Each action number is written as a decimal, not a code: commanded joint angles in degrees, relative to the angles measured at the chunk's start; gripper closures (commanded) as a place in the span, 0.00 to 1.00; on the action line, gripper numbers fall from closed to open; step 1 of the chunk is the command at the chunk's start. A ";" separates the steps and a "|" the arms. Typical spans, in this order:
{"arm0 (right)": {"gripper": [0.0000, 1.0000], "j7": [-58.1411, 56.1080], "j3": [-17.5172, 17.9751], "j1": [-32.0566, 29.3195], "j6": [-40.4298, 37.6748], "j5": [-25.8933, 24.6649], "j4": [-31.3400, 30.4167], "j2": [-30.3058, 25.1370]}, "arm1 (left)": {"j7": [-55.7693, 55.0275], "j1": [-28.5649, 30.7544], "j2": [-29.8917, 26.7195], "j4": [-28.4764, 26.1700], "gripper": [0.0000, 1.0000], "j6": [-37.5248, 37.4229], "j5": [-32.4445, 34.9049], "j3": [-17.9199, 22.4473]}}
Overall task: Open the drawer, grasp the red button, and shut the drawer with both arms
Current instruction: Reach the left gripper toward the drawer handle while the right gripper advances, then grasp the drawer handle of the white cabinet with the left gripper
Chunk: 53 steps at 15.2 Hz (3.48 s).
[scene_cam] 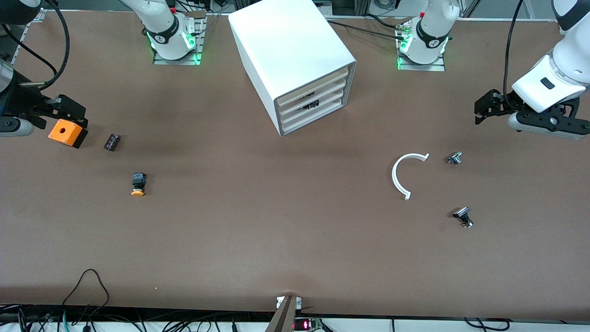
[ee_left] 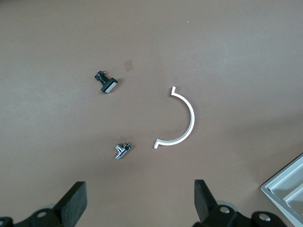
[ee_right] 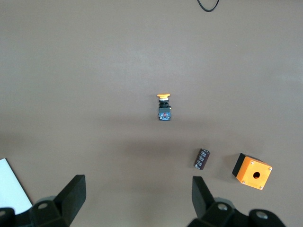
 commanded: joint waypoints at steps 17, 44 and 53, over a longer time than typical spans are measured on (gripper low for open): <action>0.01 -0.11 0.27 0.28 -11.66 -0.99 1.35 3.58 | 0.34 -0.26 1.08 1.33 0.00 -11.82 -10.05 -0.84; 0.02 27.90 0.27 15.48 0.73 -0.81 9.07 19.14 | 53.13 -1.40 16.27 -35.76 0.08 9.26 -72.55 -9.19; 0.02 44.61 0.35 19.26 0.73 7.18 16.64 24.24 | 66.79 -1.40 23.58 -39.54 0.26 8.73 -86.10 -13.67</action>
